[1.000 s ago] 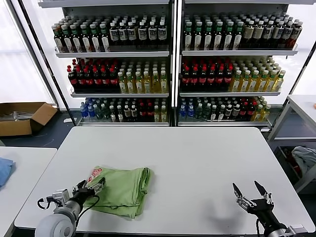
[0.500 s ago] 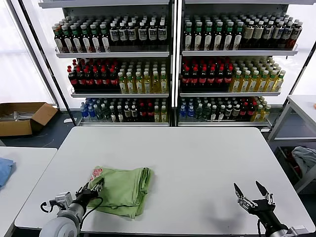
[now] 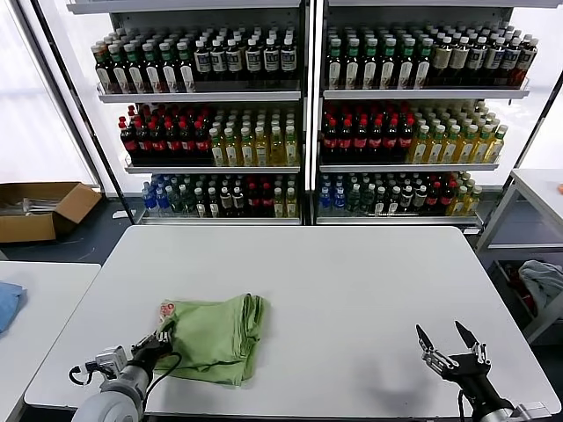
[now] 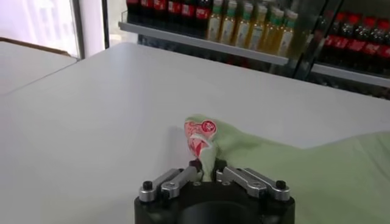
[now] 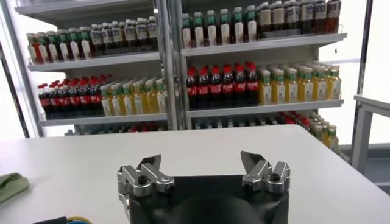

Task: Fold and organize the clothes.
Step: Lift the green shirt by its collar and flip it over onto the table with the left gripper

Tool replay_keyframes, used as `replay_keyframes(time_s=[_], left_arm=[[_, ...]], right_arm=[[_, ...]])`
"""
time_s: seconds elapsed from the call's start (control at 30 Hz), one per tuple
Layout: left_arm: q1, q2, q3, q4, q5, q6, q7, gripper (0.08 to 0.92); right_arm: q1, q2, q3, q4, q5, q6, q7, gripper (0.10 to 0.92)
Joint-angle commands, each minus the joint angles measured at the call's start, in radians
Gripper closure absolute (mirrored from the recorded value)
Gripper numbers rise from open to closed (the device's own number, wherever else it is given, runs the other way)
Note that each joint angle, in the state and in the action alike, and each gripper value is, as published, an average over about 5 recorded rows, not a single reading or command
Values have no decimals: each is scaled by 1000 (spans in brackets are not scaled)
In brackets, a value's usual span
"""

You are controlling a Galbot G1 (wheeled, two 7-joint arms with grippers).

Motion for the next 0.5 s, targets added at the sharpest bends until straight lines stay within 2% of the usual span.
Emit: replay_keyframes(time_s=[0.03,0.2,0.5], left_arm=[[19,31,-119,-38,-17,-28,-14,849],[29,87,-297,-28,-43,-27,23,849],[6,293,-549,84,-70,30,92,849]], right_arm=[[3,2,0,1,1,-1,0,203],[11,8,-9,-3,2,0,0,203],[22,-6,-6,-4,26,2,0,203]])
